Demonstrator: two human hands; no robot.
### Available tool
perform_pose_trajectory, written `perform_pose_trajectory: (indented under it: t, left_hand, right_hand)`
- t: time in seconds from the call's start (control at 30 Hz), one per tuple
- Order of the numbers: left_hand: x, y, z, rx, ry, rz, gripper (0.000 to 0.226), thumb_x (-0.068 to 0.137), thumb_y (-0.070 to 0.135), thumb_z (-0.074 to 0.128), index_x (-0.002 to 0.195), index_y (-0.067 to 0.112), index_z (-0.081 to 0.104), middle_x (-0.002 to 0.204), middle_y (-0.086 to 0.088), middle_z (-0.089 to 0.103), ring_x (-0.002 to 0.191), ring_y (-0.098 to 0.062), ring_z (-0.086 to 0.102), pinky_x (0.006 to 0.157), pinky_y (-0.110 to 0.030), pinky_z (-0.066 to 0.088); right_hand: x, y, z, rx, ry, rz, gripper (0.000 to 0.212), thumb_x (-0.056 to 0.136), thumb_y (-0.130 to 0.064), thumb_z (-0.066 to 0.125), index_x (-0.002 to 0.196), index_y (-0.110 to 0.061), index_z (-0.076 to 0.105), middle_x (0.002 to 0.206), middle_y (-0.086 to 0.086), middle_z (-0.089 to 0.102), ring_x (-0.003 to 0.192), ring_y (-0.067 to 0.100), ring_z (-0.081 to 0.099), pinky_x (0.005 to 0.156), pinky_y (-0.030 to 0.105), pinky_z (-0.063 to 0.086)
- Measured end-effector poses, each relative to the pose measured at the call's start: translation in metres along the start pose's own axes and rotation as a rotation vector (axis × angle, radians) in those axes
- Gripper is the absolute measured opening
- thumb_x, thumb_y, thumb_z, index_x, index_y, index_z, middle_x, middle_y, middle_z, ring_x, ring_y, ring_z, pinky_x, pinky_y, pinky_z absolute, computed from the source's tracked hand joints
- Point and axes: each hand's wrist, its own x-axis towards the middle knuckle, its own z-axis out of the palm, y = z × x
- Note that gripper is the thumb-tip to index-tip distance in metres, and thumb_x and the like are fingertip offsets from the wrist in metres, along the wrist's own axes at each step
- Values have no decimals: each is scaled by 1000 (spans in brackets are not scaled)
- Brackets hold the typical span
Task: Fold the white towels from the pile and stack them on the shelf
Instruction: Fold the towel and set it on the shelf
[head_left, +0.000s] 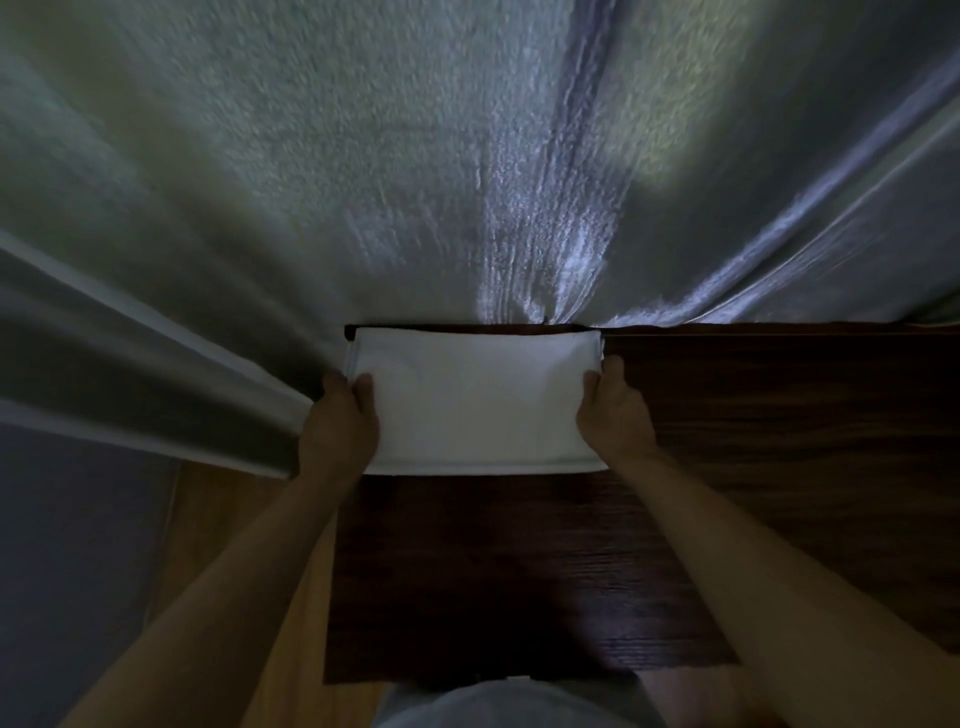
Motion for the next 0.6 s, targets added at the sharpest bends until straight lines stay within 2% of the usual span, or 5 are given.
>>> perform_pose_trajectory:
  t: [0.17,0.27,0.37,0.5,0.6]
  left_hand:
    - [0,-16,4,34,-63,-127,41,107,46,33,106,7,45,94,-17,64,78,-29,60,70,-39,45]
    - [-1,-8,0,287,-28,-77,45,106,45,38,123,3,45,112,-22,63,97,-37,64,77,-45,48]
    - [-3,7,5,466,149,290,44,101,40,51,130,7,48,132,-21,55,115,-37,58,92,-49,50]
    - [-3,23,45,453,-8,846,58,97,36,58,145,6,46,158,-22,35,146,-41,33,117,-57,31]
    - [7,15,65,522,-147,832,75,99,51,43,159,10,23,167,-19,11,154,-41,5,122,-62,14]
  right_hand:
    - [-1,15,5,29,13,48,33,109,-30,40,126,-2,45,112,29,64,102,46,65,74,35,45]
    - [-4,11,7,-151,88,46,38,105,-35,46,125,-2,44,116,26,62,101,45,64,74,40,47]
    - [-11,-3,14,-475,315,-301,45,95,-35,58,127,-4,51,121,23,58,106,43,58,84,48,49]
    - [-17,-25,53,-487,4,-819,59,98,-37,41,147,-4,44,154,25,40,144,41,36,115,54,33]
    - [-5,-24,71,-570,-87,-833,70,101,-46,31,158,-6,29,167,20,19,156,36,12,124,59,14]
